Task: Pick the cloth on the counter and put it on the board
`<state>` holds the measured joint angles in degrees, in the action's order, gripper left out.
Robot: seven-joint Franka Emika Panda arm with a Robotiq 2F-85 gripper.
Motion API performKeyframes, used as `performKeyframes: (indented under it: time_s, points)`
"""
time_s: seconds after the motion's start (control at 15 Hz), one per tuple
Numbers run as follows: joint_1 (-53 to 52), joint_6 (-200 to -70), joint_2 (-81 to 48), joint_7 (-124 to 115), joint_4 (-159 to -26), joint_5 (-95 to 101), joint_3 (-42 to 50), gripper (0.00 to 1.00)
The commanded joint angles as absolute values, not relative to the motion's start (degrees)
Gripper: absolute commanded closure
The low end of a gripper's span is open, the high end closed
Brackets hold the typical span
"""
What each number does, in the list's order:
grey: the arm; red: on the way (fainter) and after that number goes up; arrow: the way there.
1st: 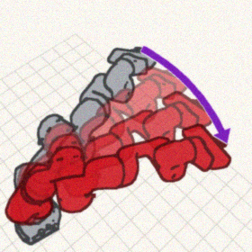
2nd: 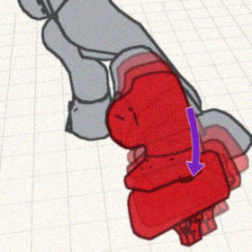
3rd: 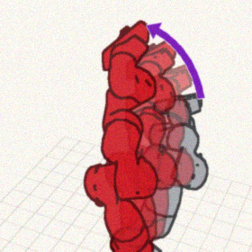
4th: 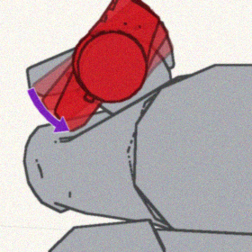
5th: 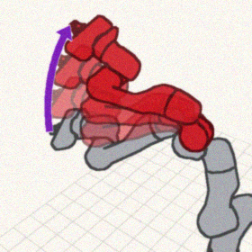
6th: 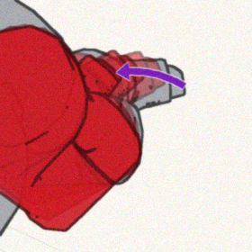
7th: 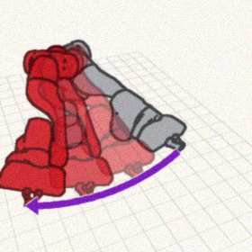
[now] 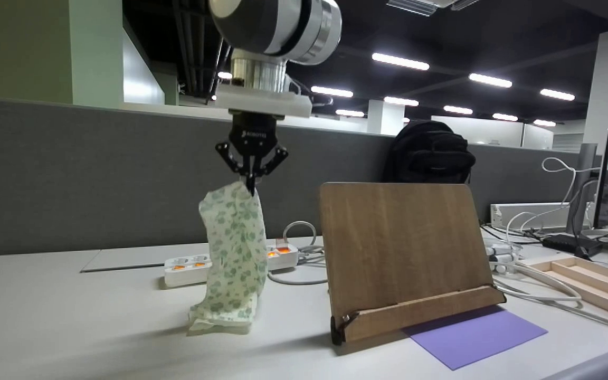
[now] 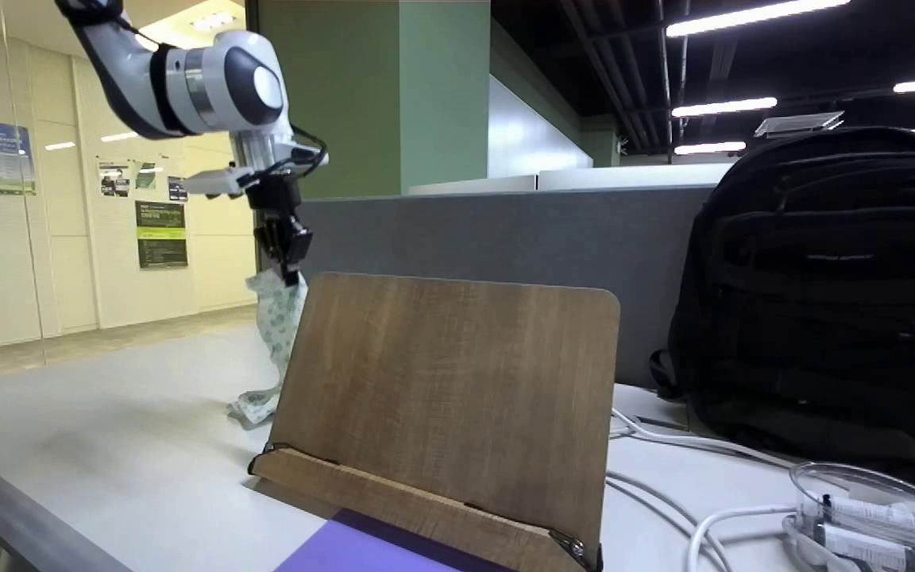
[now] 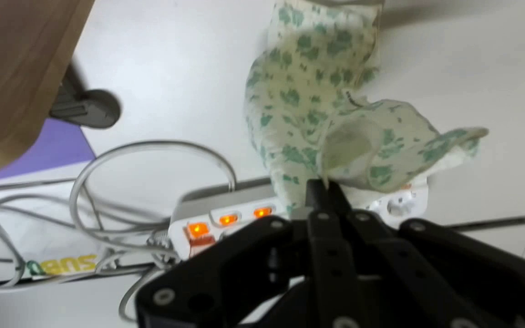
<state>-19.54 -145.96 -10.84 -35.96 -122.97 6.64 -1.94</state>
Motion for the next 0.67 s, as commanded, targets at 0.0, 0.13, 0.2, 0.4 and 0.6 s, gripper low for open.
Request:
performKeyframes:
  time_s: [0.0,0.13,0.2,0.4,0.6]
  points:
    - [-15.4,-140.1,-5.5,-37.1,-117.9,8.1,-1.8,1.0]
    - [-13.0,-138.2,-2.3,-38.0,-115.8,10.0,-1.7,1.0]
    - [-11.7,-137.1,-0.5,-38.2,-115.0,10.8,-1.7,1.0]
    - [-8.2,-133.5,4.9,-37.6,-113.5,11.3,-2.4,1.0]
    - [-5.5,-130.2,10.6,-36.6,-115.7,10.7,-3.2,1.0]
